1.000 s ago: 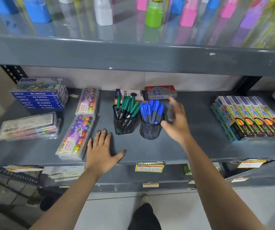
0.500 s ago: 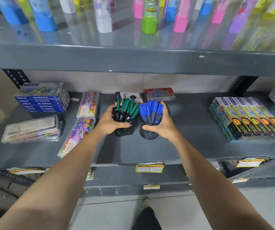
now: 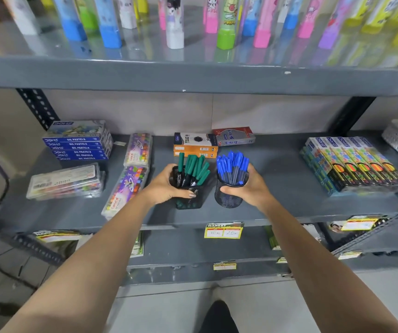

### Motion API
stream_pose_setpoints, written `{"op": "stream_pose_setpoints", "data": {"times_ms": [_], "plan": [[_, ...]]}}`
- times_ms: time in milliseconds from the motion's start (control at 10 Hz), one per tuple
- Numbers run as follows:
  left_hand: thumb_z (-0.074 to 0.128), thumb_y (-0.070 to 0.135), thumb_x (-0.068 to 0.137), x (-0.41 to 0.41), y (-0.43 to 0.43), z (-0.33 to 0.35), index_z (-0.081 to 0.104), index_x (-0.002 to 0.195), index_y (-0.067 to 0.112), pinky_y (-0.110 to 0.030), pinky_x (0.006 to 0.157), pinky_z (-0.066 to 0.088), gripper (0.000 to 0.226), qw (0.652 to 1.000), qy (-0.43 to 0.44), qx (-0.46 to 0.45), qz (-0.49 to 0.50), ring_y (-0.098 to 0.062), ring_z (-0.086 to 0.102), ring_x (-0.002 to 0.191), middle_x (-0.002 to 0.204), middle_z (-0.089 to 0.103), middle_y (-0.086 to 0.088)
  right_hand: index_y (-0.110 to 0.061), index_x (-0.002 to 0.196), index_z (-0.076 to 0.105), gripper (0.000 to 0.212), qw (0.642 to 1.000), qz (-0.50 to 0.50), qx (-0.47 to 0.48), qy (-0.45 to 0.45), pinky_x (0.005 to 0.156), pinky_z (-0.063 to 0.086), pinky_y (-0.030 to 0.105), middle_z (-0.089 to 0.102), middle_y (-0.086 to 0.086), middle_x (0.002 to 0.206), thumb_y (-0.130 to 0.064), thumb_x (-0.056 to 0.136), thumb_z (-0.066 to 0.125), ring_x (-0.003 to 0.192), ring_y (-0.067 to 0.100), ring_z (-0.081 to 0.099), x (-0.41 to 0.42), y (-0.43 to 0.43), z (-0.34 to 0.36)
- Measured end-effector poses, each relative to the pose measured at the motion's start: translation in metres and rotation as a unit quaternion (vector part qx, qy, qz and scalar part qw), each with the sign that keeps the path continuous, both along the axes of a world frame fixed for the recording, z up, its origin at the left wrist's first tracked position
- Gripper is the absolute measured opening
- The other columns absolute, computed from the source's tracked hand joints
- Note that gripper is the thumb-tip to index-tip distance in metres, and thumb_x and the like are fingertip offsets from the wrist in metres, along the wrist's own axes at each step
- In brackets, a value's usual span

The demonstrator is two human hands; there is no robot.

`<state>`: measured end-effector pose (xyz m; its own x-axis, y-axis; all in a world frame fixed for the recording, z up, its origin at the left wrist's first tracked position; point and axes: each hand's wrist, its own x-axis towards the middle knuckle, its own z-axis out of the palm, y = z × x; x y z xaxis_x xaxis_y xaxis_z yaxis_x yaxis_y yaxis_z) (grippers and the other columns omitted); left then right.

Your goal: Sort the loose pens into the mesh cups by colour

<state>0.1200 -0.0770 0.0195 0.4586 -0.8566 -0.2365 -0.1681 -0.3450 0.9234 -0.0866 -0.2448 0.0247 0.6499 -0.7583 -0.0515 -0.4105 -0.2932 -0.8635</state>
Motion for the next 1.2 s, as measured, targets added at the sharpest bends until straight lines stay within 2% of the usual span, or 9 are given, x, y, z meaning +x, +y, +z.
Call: {"op": "stream_pose_setpoints", "data": {"times_ms": [200, 300, 500, 700, 800, 900, 1000, 1100, 1200], "plan": [[0.095, 0.017, 0.057, -0.013, 0.014, -0.002, 0.046, 0.125, 0.027, -0.041, 0.106, 0.043, 0.084, 1.000, 0.014, -0.003, -0.010, -0.013, 0.061, 0.111, 0.117, 0.066, 0.002, -0.026, 0.119, 0.055, 0.072, 1.000, -0.008, -0.001, 0.008, 0.072, 0.046, 0.011, 0.067, -0.013, 0.105, -0.026, 0.057, 0.092, 0.092, -0.008, 0.060, -0.014, 0.015, 0.002], [0.093, 0.017, 0.059, -0.015, 0.017, 0.002, 0.044, 0.129, 0.025, -0.038, 0.106, 0.042, 0.086, 1.000, 0.018, 0.003, -0.014, -0.013, 0.059, 0.113, 0.117, 0.064, 0.003, -0.026, 0.119, 0.056, 0.071, 1.000, -0.013, -0.001, 0.006, 0.073, 0.046, 0.011, 0.067, -0.014, 0.104, -0.026, 0.057, 0.092, 0.093, -0.007, 0.060, -0.017, 0.017, 0.002], [0.092, 0.014, 0.061, -0.019, 0.018, 0.004, 0.046, 0.128, 0.026, -0.039, 0.105, 0.044, 0.083, 1.000, 0.021, -0.005, -0.009, -0.010, 0.061, 0.109, 0.116, 0.065, 0.004, -0.028, 0.118, 0.055, 0.075, 1.000, -0.015, -0.006, 0.008, 0.085, 0.050, 0.024, 0.068, -0.013, 0.106, -0.032, 0.053, 0.093, 0.097, 0.004, 0.064, -0.013, 0.016, -0.002], [0.089, 0.009, 0.064, -0.020, 0.017, 0.006, 0.044, 0.129, 0.024, -0.032, 0.099, 0.046, 0.080, 0.999, 0.026, -0.015, -0.013, -0.008, 0.061, 0.107, 0.116, 0.065, 0.003, -0.027, 0.120, 0.054, 0.076, 1.000, -0.010, -0.011, -0.001, 0.081, 0.049, 0.022, 0.066, -0.013, 0.107, -0.032, 0.054, 0.092, 0.096, 0.003, 0.063, -0.014, 0.017, -0.001], [0.090, 0.010, 0.064, -0.021, 0.017, 0.004, 0.045, 0.128, 0.023, -0.033, 0.098, 0.048, 0.080, 0.999, 0.025, -0.018, -0.012, -0.008, 0.062, 0.106, 0.116, 0.065, 0.002, -0.026, 0.121, 0.053, 0.077, 1.000, -0.001, -0.007, 0.003, 0.084, 0.050, 0.024, 0.065, -0.012, 0.108, -0.031, 0.055, 0.092, 0.099, 0.006, 0.062, -0.015, 0.018, 0.001], [0.093, 0.016, 0.060, -0.020, 0.016, 0.005, 0.046, 0.127, 0.025, -0.039, 0.102, 0.047, 0.083, 1.000, 0.023, -0.012, 0.000, -0.011, 0.063, 0.108, 0.116, 0.066, 0.004, -0.027, 0.124, 0.049, 0.081, 1.000, 0.008, -0.010, 0.006, 0.091, 0.052, 0.031, 0.064, -0.014, 0.108, -0.032, 0.055, 0.092, 0.100, 0.005, 0.062, -0.016, 0.018, 0.004], [0.093, 0.013, 0.060, -0.023, 0.015, 0.006, 0.044, 0.130, 0.022, -0.040, 0.103, 0.046, 0.086, 1.000, -0.004, -0.003, 0.005, -0.015, 0.061, 0.111, 0.115, 0.064, 0.005, -0.028, 0.129, 0.036, 0.092, 0.999, 0.031, -0.010, 0.009, 0.098, 0.050, 0.037, 0.060, -0.019, 0.112, -0.028, 0.056, 0.092, 0.102, 0.001, 0.060, -0.020, 0.018, 0.005], [0.090, 0.015, 0.064, -0.032, 0.017, 0.025, 0.029, 0.145, 0.017, -0.028, 0.105, 0.037, 0.102, 0.998, -0.063, 0.010, 0.001, -0.013, 0.049, 0.121, 0.133, 0.050, 0.006, -0.023, 0.151, -0.005, 0.139, 0.999, 0.034, -0.013, 0.004, 0.111, 0.038, 0.042, 0.050, -0.020, 0.127, -0.029, 0.052, 0.094, 0.124, 0.010, 0.051, -0.024, 0.019, 0.012], [0.090, 0.042, 0.061, -0.040, 0.026, 0.034, 0.015, 0.152, 0.018, -0.043, 0.117, 0.013, 0.120, 0.977, -0.212, 0.015, 0.024, -0.019, 0.004, 0.148, 0.162, 0.015, -0.003, -0.019, 0.149, -0.020, 0.148, 0.999, 0.022, -0.023, -0.034, 0.115, 0.030, 0.043, 0.045, -0.018, 0.127, -0.023, 0.055, 0.094, 0.132, 0.010, 0.040, -0.031, 0.025, 0.016]]}}
